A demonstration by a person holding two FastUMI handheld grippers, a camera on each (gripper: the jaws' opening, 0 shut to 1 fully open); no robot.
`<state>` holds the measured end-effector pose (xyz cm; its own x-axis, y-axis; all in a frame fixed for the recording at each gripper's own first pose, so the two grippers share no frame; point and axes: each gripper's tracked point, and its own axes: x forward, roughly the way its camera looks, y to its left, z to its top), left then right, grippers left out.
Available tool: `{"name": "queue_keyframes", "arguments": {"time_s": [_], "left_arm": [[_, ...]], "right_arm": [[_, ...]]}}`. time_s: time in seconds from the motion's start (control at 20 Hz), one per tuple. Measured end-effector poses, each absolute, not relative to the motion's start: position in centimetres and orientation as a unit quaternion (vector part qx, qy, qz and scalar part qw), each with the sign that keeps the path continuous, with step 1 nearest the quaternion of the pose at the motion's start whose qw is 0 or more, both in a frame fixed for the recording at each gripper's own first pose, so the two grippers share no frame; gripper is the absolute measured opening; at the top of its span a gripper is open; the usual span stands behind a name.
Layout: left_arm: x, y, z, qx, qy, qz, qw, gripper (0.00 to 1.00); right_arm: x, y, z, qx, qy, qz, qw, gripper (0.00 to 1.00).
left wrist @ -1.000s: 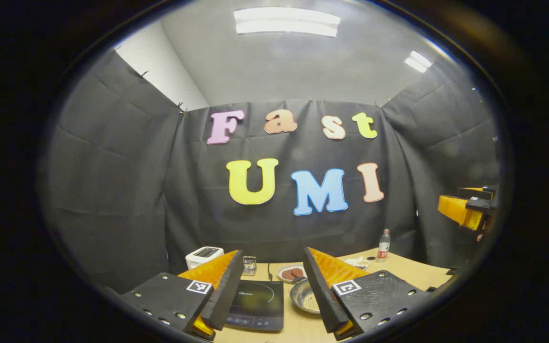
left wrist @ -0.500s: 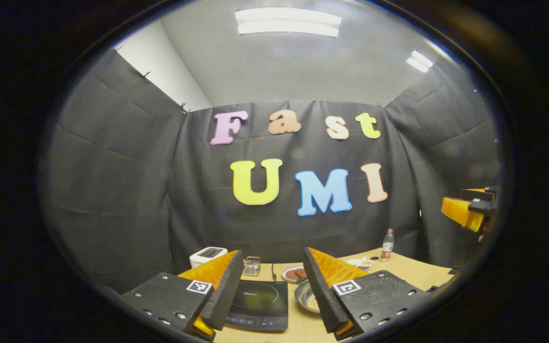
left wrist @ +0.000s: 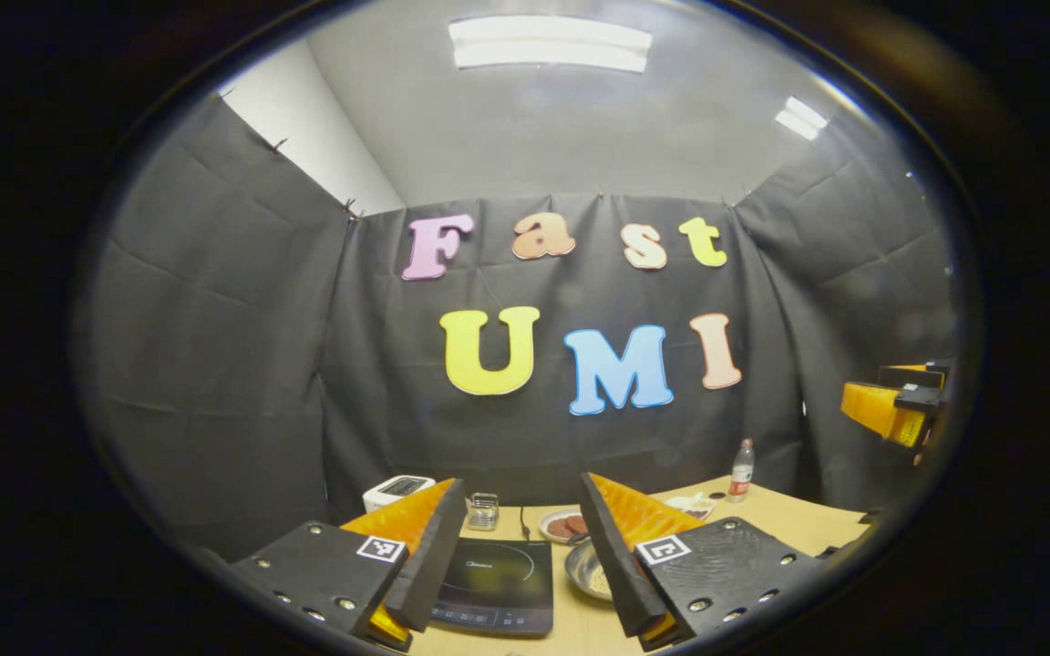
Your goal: First push the handle of the pot to place it horizontally, then grasp the pot with both hands and set it on the induction cooktop.
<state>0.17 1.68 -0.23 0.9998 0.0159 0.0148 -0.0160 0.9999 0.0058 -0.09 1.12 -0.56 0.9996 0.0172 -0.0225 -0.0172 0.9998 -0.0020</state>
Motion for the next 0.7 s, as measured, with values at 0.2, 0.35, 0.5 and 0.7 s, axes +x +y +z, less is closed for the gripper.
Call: {"name": "queue_keyframes", "arguments": {"time_s": [0.2,0.35,0.5,0.7], "left_arm": [[-0.1,2.2,-0.4,0.002,-0.007,0.012,1.000,0.74],[-0.1,2.5,-0.3,0.004,-0.008,0.013,1.000,0.74],[-0.2,2.6,-0.2,0.007,-0.010,0.014,1.000,0.74],[-0.3,3.1,-0.2,0.008,-0.012,0.015,1.000,0.74]], "right_arm": [[-0.1,1.4,-0.8,-0.001,0.016,0.011,1.000,0.96],[-0.2,1.5,-1.0,0.000,0.021,0.012,1.000,0.92],[-0.2,1.9,-1.2,0.001,0.025,0.015,1.000,0.85],[-0.3,2.2,-1.2,0.002,0.025,0.017,1.000,0.70]]}}
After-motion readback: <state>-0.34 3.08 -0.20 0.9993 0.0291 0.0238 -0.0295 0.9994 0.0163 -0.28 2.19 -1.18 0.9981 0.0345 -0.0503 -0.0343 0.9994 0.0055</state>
